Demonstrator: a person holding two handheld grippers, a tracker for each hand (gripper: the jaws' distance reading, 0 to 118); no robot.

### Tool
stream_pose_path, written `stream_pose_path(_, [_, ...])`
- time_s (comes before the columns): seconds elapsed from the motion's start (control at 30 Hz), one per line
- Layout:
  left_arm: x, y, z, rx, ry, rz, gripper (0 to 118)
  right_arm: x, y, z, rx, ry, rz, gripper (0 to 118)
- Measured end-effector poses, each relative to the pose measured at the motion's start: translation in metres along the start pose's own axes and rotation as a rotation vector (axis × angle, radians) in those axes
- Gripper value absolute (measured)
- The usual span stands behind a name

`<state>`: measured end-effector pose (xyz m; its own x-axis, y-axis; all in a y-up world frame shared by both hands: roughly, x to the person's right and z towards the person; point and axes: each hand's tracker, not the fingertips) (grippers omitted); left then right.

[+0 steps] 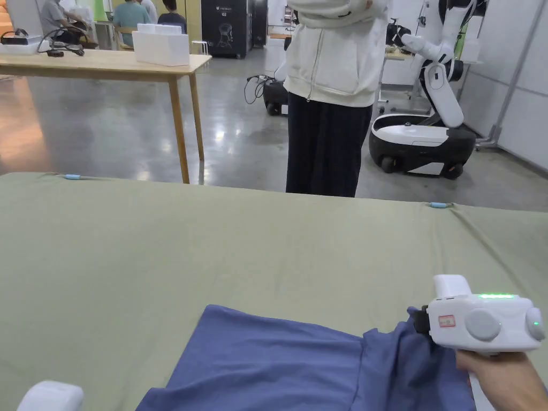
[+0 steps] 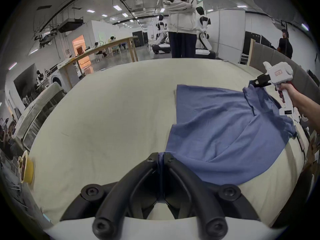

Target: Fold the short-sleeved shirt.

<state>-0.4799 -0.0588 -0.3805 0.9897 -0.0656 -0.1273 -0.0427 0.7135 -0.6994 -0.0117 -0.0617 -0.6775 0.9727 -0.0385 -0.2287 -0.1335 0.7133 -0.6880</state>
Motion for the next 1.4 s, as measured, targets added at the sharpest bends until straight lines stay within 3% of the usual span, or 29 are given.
stream_pose_path(0.2, [-0.006,0.053,0.018,0.110,-0.006,0.004,3,0.001,0.028,0.121,0.186,0.023,0.012,0])
stream_pose_path(0.43, [-0.014,0.148,0.061,0.277,0.028,0.010,2,0.008,0.082,0.255,0.405,-0.076,0.062,0])
stream_pose_path(0.67, [-0.010,0.239,0.100,0.386,0.080,-0.013,2,0.021,0.142,0.347,0.562,-0.138,0.039,0])
stream_pose_path(1.07, [-0.005,0.376,0.139,0.533,0.206,-0.017,2,0.021,0.248,0.417,0.755,-0.179,0.044,0])
stream_pose_path(1.4, [-0.021,0.432,0.164,0.608,0.297,-0.001,2,0.008,0.311,0.423,0.862,-0.154,0.057,0])
